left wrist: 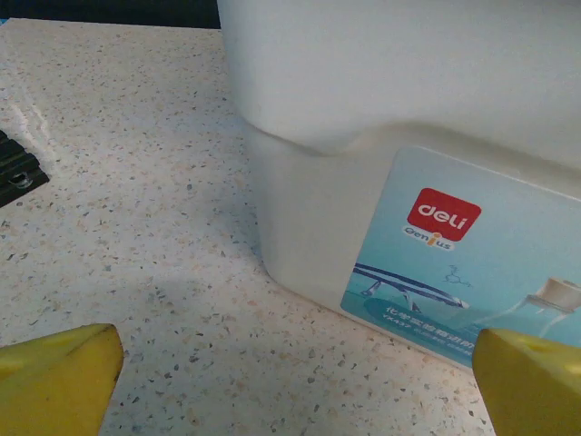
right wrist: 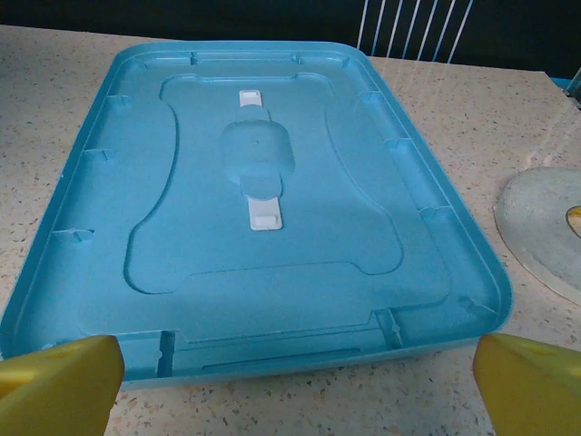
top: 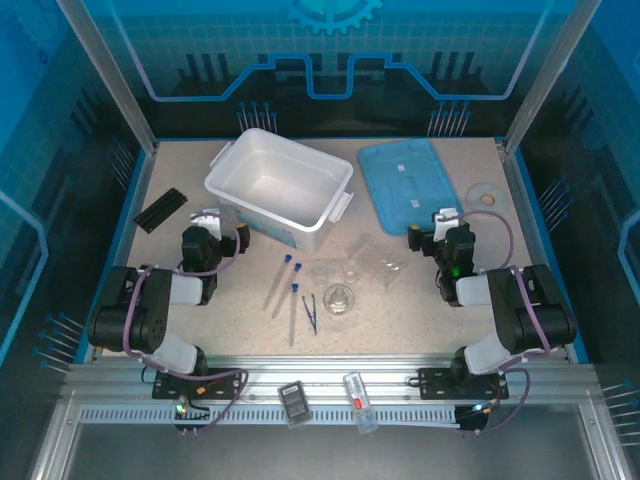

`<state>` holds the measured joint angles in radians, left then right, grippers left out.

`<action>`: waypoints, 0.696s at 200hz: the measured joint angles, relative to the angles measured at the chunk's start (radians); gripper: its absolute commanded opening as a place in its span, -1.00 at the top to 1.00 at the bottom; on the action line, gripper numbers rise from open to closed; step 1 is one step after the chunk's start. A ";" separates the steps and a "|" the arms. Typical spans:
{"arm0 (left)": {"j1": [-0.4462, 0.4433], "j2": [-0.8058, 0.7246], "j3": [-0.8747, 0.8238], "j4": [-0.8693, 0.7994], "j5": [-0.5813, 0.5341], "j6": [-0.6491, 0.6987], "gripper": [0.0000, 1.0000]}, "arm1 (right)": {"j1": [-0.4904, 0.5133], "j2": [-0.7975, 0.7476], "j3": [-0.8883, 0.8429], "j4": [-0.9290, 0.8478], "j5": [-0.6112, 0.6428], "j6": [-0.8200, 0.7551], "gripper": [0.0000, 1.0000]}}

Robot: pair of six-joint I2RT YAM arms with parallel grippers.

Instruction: Organize the chemistry lab equipment

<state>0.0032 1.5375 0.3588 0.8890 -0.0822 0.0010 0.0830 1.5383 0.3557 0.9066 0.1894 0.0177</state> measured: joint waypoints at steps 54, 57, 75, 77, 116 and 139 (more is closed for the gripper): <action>-0.011 0.000 0.000 0.000 -0.002 0.001 -0.99 | 0.000 0.000 0.000 0.000 -0.011 0.000 -1.00; -0.013 0.000 0.000 0.000 -0.002 0.001 -0.99 | 0.000 0.000 0.000 0.000 -0.011 0.000 -1.00; -0.021 0.000 0.000 0.000 -0.001 0.001 -0.99 | 0.000 0.000 0.000 0.000 -0.011 0.000 -1.00; -0.021 0.000 0.000 0.000 -0.001 0.001 -0.99 | 0.000 0.000 0.000 0.000 -0.011 0.000 -1.00; -0.021 0.000 0.000 0.000 -0.001 0.001 -0.99 | 0.000 0.000 0.000 0.000 -0.011 0.000 -1.00; -0.018 0.000 0.001 0.000 0.000 0.000 -0.99 | 0.000 0.000 0.000 0.000 -0.011 0.000 -1.00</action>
<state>-0.0143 1.5375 0.3599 0.8886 -0.0818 0.0013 0.0830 1.5383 0.3557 0.9066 0.1783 0.0177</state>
